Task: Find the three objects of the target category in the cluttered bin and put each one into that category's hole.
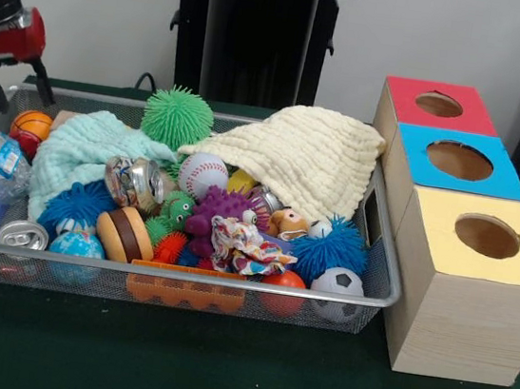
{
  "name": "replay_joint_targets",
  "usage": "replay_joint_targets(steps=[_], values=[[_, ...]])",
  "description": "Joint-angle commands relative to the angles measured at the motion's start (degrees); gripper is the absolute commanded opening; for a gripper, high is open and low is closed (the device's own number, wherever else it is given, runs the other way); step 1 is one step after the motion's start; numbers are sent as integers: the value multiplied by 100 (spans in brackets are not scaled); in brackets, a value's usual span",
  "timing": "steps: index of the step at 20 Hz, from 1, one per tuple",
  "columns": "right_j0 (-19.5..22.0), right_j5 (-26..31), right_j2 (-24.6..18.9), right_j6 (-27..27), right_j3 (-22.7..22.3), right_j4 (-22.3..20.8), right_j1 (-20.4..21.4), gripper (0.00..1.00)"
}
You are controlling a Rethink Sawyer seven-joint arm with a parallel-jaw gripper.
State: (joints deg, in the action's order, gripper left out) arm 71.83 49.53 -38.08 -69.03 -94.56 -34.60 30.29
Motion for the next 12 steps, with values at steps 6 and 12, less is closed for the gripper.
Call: replay_joint_targets(steps=[6, 12], values=[[-16, -823, -100, 867, 189, -563, -923, 100], [51, -1015, -71, 927, 319, -699, -1242, 100]])
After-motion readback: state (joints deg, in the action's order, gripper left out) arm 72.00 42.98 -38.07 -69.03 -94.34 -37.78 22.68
